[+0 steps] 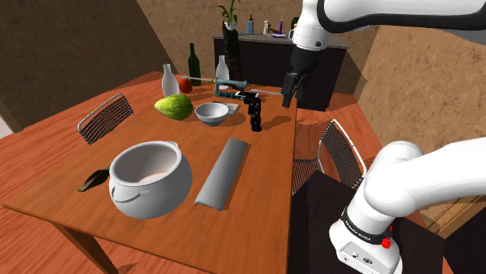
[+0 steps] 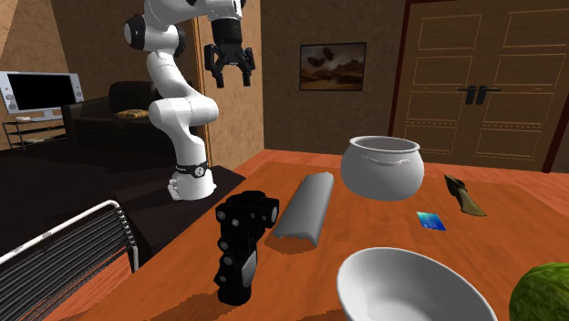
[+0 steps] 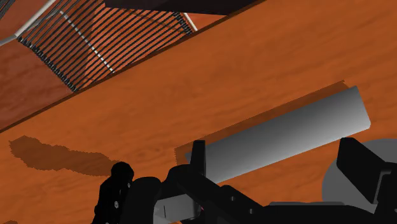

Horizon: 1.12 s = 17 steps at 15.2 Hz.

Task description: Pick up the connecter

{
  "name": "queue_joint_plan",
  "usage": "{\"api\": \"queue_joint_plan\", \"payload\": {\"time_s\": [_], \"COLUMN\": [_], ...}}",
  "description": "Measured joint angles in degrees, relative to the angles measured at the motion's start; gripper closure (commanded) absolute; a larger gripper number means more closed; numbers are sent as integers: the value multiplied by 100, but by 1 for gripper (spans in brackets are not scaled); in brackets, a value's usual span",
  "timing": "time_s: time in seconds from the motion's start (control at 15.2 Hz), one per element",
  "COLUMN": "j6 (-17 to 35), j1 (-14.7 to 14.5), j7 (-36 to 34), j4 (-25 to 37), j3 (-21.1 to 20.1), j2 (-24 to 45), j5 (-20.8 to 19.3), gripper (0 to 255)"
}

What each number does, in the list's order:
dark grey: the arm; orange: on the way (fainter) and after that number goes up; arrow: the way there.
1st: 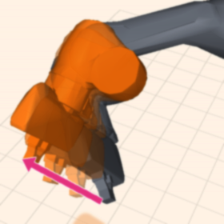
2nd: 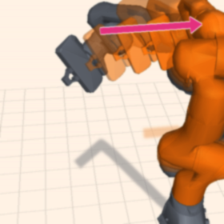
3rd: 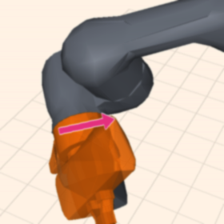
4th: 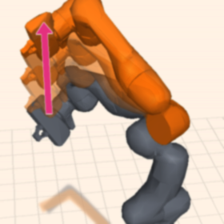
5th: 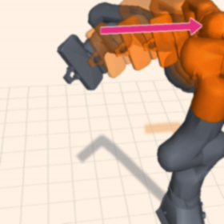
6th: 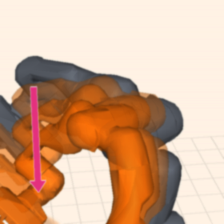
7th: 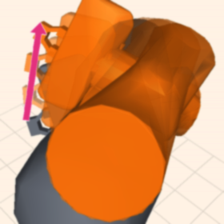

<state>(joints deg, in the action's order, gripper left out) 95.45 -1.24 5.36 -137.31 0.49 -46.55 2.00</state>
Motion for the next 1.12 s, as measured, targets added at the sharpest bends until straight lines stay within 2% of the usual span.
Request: {"api": "queue_joint_plan", "payload": {"time_s": [0.13, 0.4, 1.12], "j6": [70, 516, 1546], "j1": [13, 80, 189], "j7": [46, 313, 1070], "j4": [36, 201, 1419], "j3": [38, 250, 798], "j2": [109, 745, 3035], "j5": [-27, -166, -278], "gripper": [0, 0, 0]}}
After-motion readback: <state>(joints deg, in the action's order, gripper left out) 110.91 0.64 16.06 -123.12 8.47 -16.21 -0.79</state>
